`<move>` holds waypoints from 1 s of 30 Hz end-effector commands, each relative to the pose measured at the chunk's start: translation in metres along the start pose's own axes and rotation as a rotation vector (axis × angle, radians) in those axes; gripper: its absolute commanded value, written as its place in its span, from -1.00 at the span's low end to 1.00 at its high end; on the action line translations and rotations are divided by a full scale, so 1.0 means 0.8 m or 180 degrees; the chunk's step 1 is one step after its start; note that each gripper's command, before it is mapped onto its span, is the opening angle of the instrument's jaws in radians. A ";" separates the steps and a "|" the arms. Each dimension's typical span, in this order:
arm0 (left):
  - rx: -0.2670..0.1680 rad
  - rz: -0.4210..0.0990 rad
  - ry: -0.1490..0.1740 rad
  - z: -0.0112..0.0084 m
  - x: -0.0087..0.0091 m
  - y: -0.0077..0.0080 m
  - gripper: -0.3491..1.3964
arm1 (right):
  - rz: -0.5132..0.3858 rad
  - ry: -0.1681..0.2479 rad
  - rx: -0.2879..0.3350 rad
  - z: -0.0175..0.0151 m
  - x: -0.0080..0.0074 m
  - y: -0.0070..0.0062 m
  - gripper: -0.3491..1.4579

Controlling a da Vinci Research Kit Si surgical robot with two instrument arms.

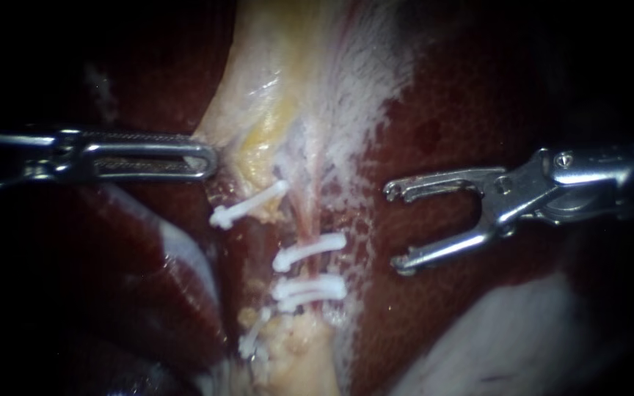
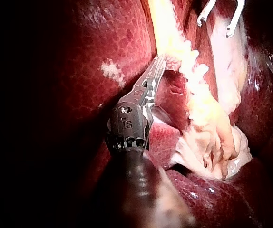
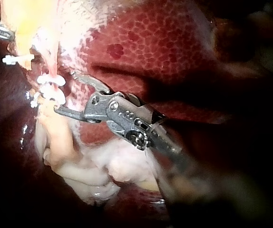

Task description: Going back third clip right tube

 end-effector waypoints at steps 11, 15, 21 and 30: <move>0.0045 0.0005 0.0012 0.0004 -0.0001 -0.0017 -1.00 | -0.0001 0.0001 0.0001 -0.0001 0.0000 -0.0001 0.05; 0.0056 0.0006 0.0015 0.0005 -0.0002 -0.0021 -1.00 | -0.0001 0.0001 0.0002 -0.0001 -0.0001 -0.0001 0.05; 0.0067 0.0010 0.0017 0.0007 0.0000 -0.0022 -1.00 | -0.0001 0.0001 0.0001 -0.0002 -0.0001 -0.0001 0.05; 0.0067 0.0010 0.0017 0.0007 0.0000 -0.0022 -1.00 | -0.0002 0.0000 0.0012 -0.0002 -0.0001 -0.0002 0.05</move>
